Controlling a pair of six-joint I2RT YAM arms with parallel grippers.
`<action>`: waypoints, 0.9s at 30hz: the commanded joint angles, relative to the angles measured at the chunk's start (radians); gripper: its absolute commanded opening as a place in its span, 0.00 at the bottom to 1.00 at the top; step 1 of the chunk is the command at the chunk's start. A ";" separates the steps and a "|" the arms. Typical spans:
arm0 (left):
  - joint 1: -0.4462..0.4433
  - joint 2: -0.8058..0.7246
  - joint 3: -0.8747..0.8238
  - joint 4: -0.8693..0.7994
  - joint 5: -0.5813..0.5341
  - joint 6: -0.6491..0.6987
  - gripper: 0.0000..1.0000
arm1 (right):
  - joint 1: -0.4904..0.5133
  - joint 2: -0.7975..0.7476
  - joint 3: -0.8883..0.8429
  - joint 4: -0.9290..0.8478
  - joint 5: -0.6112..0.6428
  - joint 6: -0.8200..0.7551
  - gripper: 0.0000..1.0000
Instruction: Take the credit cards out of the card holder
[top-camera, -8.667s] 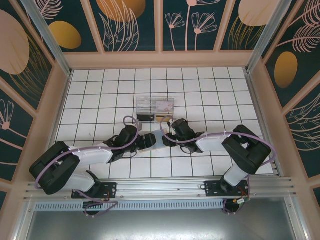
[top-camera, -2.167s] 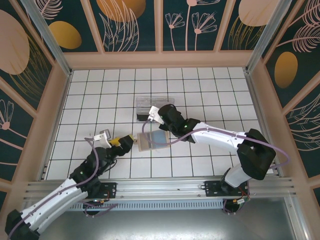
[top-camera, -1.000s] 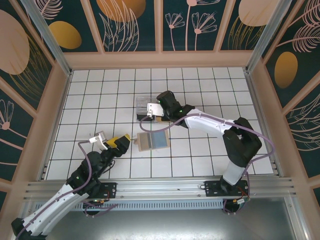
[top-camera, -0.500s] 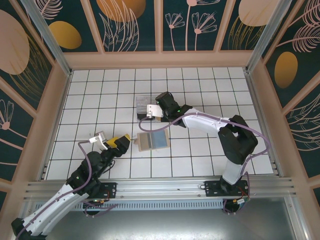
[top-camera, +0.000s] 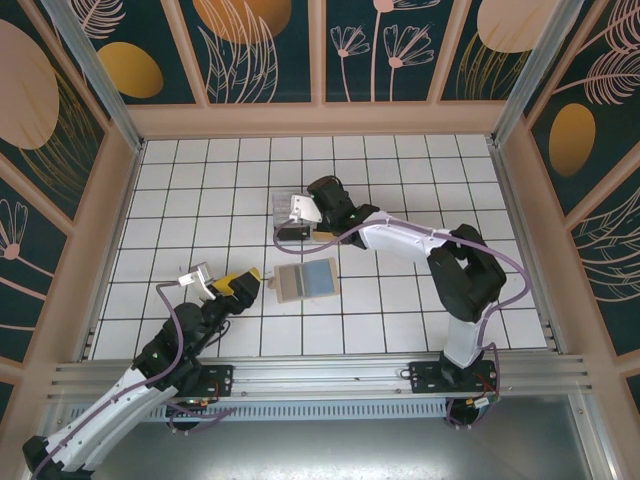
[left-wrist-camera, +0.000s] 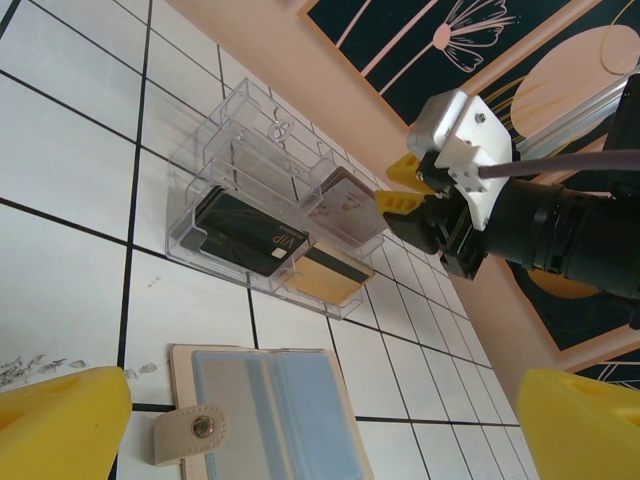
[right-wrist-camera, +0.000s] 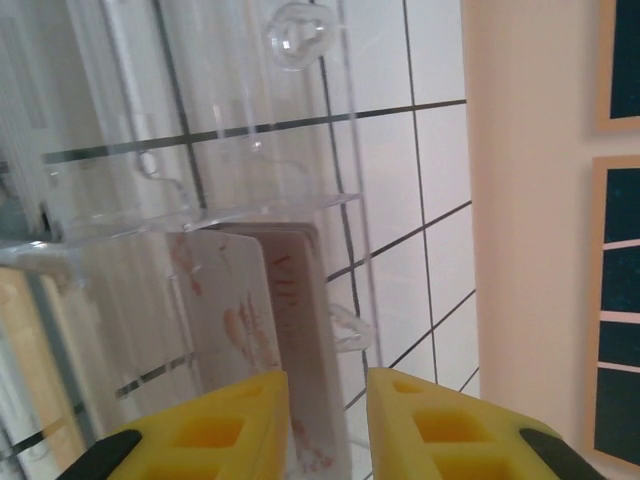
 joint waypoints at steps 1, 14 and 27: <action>0.007 -0.001 -0.038 -0.086 0.000 -0.007 0.99 | -0.009 0.025 0.036 0.050 0.053 0.014 0.29; 0.007 0.036 -0.037 -0.076 0.011 0.005 0.99 | -0.018 -0.059 0.013 0.055 0.008 0.173 0.35; 0.007 0.333 0.020 0.042 0.115 -0.024 0.93 | -0.003 -0.342 -0.213 0.026 -0.193 0.973 0.37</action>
